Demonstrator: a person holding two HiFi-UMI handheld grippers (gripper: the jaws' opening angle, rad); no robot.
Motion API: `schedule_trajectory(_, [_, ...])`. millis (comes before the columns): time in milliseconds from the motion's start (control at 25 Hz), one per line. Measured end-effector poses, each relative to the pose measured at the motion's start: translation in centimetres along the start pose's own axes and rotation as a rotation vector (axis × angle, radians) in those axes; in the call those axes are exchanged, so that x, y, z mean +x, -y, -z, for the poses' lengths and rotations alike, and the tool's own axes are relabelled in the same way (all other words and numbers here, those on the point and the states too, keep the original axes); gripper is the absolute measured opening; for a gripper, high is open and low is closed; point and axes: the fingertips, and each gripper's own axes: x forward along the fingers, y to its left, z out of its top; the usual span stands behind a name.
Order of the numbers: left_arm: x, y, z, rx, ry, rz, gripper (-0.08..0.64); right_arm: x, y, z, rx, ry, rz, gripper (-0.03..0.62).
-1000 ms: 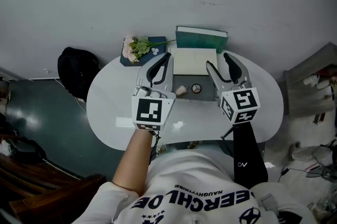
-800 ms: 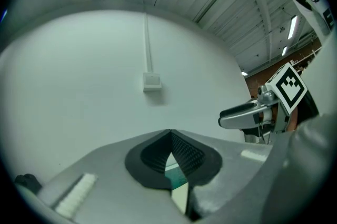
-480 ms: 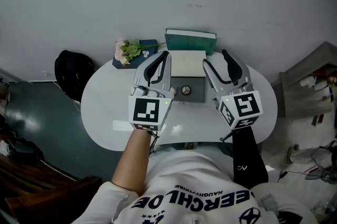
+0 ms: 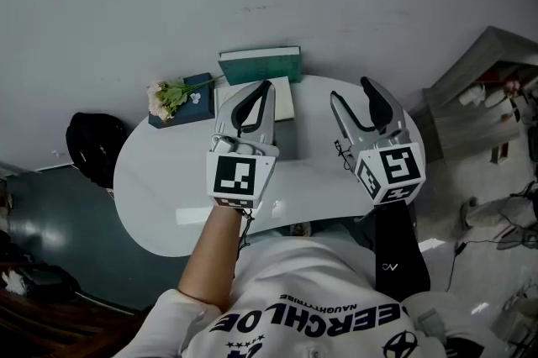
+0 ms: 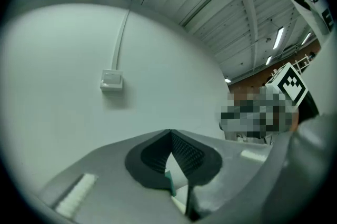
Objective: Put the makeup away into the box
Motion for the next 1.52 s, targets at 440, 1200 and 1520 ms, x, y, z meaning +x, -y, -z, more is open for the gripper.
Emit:
schedule_trajectory(440, [2.3, 6.0, 0.0, -0.031, 0.014, 0.131, 0.000, -4.3, 3.8, 1.6, -0.033, -0.050, 0.107, 0.279])
schedule_trajectory(1200, [1.0, 5.3, 2.3, -0.021, -0.053, 0.093, 0.000, -4.3, 1.4, 28.4, 0.141, -0.611, 0.017, 0.262])
schedule_trajectory(1520, [0.8, 4.1, 3.2, -0.019, -0.078, 0.066, 0.000, -2.6, 1.2, 33.5, 0.152, -0.727, -0.010, 0.252])
